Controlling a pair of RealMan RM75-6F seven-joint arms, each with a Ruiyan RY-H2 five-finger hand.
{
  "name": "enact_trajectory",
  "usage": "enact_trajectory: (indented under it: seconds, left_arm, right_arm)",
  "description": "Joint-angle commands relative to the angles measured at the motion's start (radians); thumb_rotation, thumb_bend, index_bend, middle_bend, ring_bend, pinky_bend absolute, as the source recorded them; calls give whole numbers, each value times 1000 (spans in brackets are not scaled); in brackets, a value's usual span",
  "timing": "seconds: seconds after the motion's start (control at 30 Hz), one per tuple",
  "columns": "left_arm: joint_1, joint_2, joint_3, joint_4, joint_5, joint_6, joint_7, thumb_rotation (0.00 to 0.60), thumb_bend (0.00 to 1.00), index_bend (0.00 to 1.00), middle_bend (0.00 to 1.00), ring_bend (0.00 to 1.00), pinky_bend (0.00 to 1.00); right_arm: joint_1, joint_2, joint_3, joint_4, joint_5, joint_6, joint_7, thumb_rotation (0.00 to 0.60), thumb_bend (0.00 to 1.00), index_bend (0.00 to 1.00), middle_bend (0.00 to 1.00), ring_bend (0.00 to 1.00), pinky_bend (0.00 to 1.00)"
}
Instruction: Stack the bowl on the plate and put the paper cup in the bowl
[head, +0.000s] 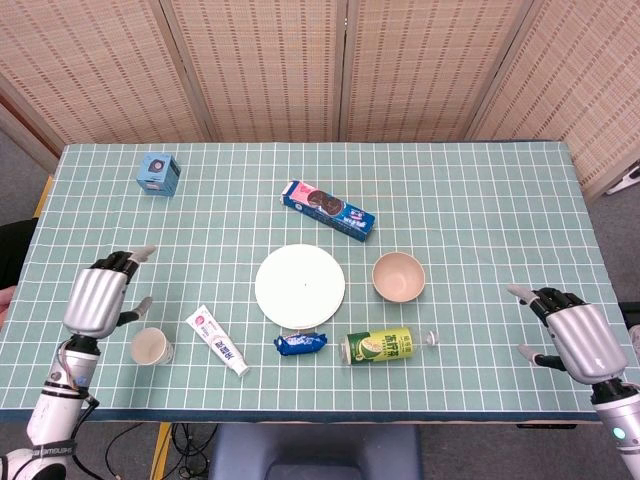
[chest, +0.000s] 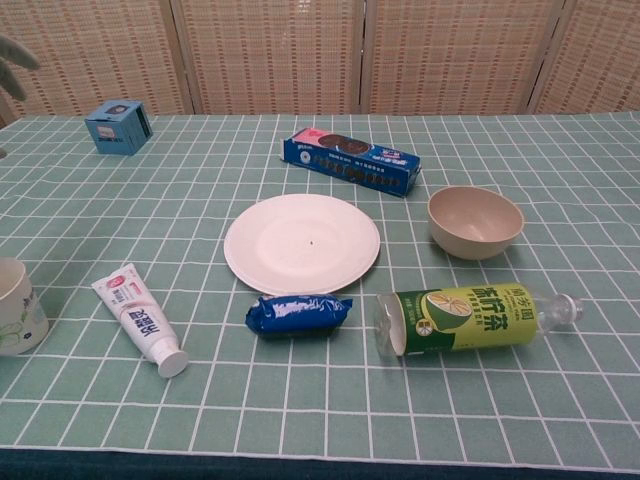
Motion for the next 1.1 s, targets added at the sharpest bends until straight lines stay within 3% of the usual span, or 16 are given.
enact_trajectory:
  seconds: [0.03, 0.4, 0.63, 0.7, 1.1]
  left_arm:
    - [58, 28, 22, 17, 4, 48, -31, 600, 222, 188, 316, 271, 402]
    - [182, 48, 62, 69, 36, 139, -95, 600, 222, 197, 311, 263, 354]
    - [217, 59, 68, 49, 65, 151, -117, 600, 222, 198, 311, 263, 354]
    - [225, 60, 71, 44, 79, 157, -115, 600, 222, 198, 311, 263, 353]
    - [265, 74, 67, 17, 100, 169, -124, 600, 222, 198, 305, 259, 352]
  right_arm:
    - [11, -4, 1, 2, 6, -16, -8, 600, 80, 204, 369, 314, 450]
    - [61, -41, 28, 24, 25, -59, -80, 600, 80, 206, 510, 497, 643]
    - [152, -111, 59, 85, 55, -164, -105, 600, 81, 308, 803, 805, 919]
    - [182, -142, 64, 112, 64, -205, -117, 600, 83, 330, 843, 845, 954]
    - [336, -320, 79, 283, 120, -395, -165, 600, 107, 362, 893, 893, 991]
